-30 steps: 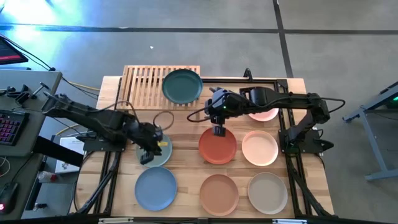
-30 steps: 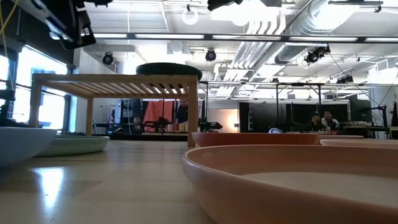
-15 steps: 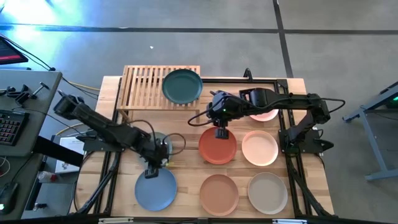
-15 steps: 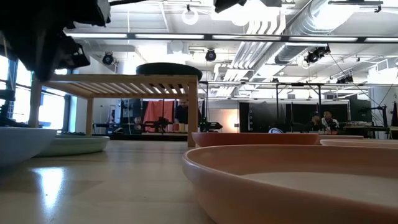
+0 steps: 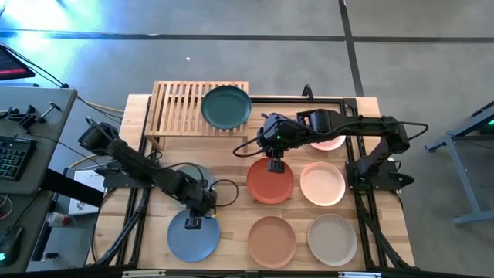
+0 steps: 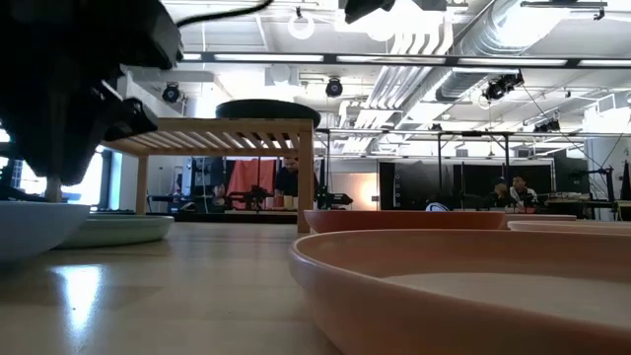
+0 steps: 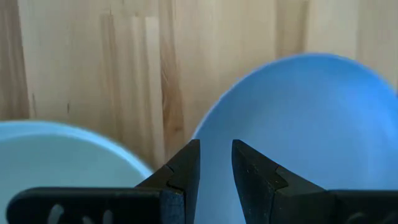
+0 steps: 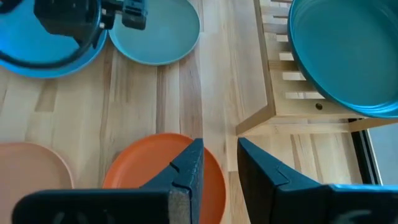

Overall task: Place and stack plates onto a shelf
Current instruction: Stack the blue plate on top of the dark green plate on the shelf

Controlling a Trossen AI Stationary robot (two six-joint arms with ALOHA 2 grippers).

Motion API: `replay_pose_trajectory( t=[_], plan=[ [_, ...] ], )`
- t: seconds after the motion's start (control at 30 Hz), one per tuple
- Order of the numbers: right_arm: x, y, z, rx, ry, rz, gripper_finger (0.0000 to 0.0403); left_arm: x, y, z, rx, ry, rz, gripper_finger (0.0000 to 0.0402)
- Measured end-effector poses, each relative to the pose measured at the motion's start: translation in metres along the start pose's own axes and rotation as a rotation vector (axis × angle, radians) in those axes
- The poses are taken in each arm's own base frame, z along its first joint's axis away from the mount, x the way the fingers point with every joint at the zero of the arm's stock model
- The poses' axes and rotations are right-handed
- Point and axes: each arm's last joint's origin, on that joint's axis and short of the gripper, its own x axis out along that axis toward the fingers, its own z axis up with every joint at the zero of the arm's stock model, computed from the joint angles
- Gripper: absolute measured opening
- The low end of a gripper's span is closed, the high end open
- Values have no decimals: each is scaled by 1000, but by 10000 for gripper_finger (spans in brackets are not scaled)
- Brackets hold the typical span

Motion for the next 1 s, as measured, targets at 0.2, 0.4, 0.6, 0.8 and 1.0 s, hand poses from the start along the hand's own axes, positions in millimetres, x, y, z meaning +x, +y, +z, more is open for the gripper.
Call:
replay_pose_trajectory(
  t=[0.2,0.4,0.6,0.8,1.0],
  plan=[
    [0,0,0,24,3,1,74,16,3,1,7,26,56,83],
    [0,0,-2,47,18,3,74,20,3,4,12,8,72,83],
    [0,0,-2,47,18,3,74,24,3,3,52,28,61,83],
    [0,0,-2,47,18,7,74,28,2,2,54,47,56,83],
    [0,0,-2,47,18,7,74,34,3,2,52,65,60,83]
  ],
)
